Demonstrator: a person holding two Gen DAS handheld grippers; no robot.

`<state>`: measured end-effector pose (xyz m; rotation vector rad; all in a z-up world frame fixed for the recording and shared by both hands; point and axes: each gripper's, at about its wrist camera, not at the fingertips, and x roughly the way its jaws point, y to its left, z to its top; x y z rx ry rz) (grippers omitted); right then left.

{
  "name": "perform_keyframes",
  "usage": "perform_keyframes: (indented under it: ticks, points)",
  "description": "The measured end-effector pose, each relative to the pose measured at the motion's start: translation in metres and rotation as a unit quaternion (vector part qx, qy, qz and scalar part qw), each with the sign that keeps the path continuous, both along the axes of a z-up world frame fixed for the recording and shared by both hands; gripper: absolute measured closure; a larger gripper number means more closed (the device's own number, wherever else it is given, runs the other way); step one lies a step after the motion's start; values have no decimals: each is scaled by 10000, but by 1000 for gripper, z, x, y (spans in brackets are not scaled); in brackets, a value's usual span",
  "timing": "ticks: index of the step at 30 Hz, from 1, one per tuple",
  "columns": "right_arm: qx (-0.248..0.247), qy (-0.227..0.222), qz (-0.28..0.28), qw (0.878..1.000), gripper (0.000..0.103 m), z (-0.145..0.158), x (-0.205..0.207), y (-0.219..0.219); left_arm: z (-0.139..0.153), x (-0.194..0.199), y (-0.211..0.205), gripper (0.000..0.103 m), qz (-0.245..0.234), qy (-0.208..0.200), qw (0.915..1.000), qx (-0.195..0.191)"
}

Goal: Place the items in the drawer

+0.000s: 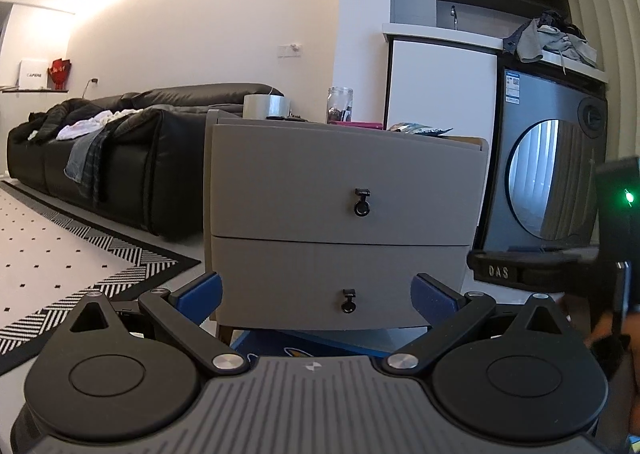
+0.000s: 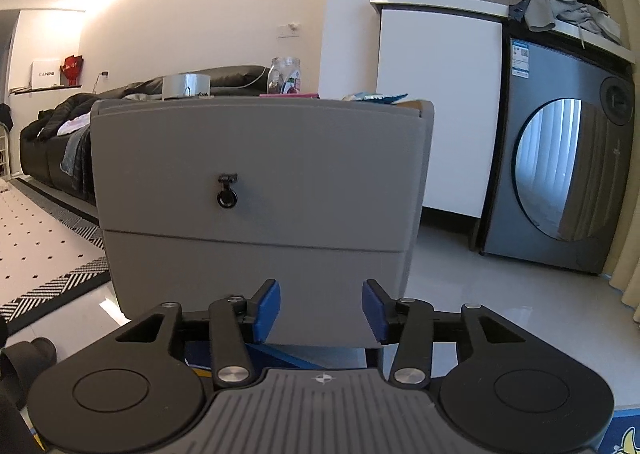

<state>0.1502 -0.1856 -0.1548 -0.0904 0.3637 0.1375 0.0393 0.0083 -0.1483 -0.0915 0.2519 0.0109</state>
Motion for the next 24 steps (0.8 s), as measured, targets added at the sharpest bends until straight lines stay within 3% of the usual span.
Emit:
perform_keyframes:
  ticks: [24]
  points:
    - [81, 51, 17, 10000, 52, 6, -25, -7, -9, 36, -10, 0, 83, 586, 9980, 237]
